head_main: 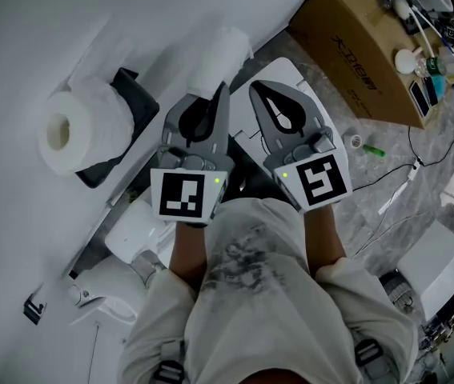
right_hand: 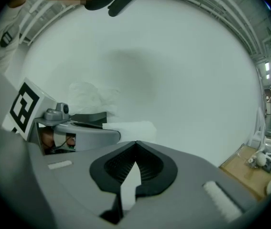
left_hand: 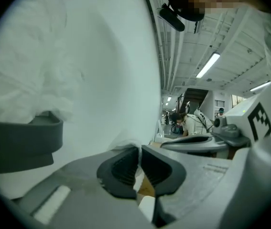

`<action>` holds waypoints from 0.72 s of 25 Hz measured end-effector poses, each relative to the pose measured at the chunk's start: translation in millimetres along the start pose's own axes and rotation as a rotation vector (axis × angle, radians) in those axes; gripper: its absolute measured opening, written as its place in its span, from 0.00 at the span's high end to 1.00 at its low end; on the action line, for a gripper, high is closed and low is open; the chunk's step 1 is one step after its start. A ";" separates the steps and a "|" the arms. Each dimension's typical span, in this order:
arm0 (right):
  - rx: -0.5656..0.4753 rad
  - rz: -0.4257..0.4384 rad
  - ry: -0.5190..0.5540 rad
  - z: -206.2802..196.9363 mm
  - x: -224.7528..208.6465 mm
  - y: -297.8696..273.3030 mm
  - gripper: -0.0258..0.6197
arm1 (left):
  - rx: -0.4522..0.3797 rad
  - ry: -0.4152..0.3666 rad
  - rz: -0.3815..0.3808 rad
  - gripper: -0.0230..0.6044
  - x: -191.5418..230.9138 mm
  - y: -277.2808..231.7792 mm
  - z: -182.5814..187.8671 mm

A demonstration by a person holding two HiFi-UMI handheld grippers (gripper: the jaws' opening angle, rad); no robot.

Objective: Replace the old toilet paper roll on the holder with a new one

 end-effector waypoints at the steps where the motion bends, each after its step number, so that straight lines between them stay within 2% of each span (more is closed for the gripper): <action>1: -0.003 -0.002 0.002 1.3 -1.2 3.0 0.96 | -0.002 -0.002 -0.002 0.94 -2.7 1.2 0.7; 18: -0.059 0.073 0.057 35.3 23.1 44.8 0.96 | -0.040 0.010 0.040 0.93 -34.5 51.3 16.6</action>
Point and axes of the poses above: the fingertips, and each gripper's own axes: y backward along the fingers, x to its left, z out of its top, the point moved 2 cm from there along y, backward along the fingers, and after that the axes turned 6 degrees about -z, right-handed, at the moved point
